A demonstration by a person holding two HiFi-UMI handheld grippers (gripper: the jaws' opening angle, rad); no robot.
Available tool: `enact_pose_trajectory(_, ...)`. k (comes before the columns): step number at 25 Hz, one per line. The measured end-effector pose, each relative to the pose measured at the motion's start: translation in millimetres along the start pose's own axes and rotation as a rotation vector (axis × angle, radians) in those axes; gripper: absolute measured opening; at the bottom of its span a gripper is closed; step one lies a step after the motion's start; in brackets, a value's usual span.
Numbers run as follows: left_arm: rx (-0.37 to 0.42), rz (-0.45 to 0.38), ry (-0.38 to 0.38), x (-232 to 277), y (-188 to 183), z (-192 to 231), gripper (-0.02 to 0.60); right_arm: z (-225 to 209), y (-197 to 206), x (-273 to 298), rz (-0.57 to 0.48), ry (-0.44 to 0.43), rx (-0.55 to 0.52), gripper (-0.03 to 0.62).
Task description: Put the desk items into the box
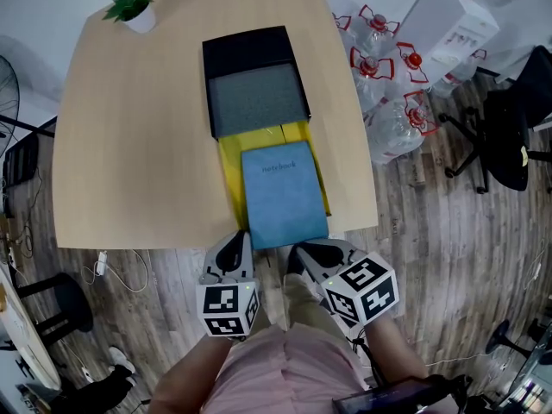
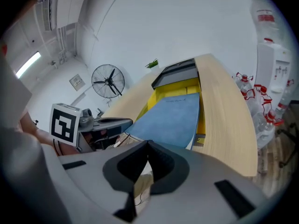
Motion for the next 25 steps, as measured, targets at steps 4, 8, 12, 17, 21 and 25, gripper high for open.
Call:
enact_pose_trajectory(4, -0.003, -0.001, 0.010, -0.5, -0.1, 0.8, 0.011, -2.1, -2.1, 3.6, -0.004, 0.006, 0.020, 0.006)
enact_pose_trajectory(8, -0.006, -0.002, 0.020, -0.3, -0.7, 1.1, 0.011, -5.7, -7.7, 7.2, -0.028, 0.027, 0.031, 0.006)
enact_pose_trajectory(12, -0.011, 0.001, 0.026, -0.1, -2.2, 1.3, 0.011, -10.7, -14.1, 12.6, -0.040, 0.044, 0.039, 0.006)
enact_pose_trajectory(17, -0.020, 0.004, 0.022, -1.0, -1.0, 6.9, 0.011, -15.5, -19.5, 21.5, -0.048, 0.057, 0.046, 0.006)
enact_pose_trajectory(21, -0.027, 0.005, 0.007, -1.7, -3.3, 14.8, 0.011, -25.1, -31.0, 26.8, -0.071, 0.086, 0.054, 0.006)
enact_pose_trajectory(25, -0.036, 0.006, -0.004, -0.7, -5.1, 20.2, 0.011, -37.0, -41.8, 31.8, -0.069, 0.107, 0.057, 0.006)
Point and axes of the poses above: the fingertips, and each gripper's own axes: x forward along the fingers, z to its left, y out of its underside, the point moved 6 cm from there along -x, backward along the fingers, and after that the axes turned 1 degree about -x, right-handed, at the moved point
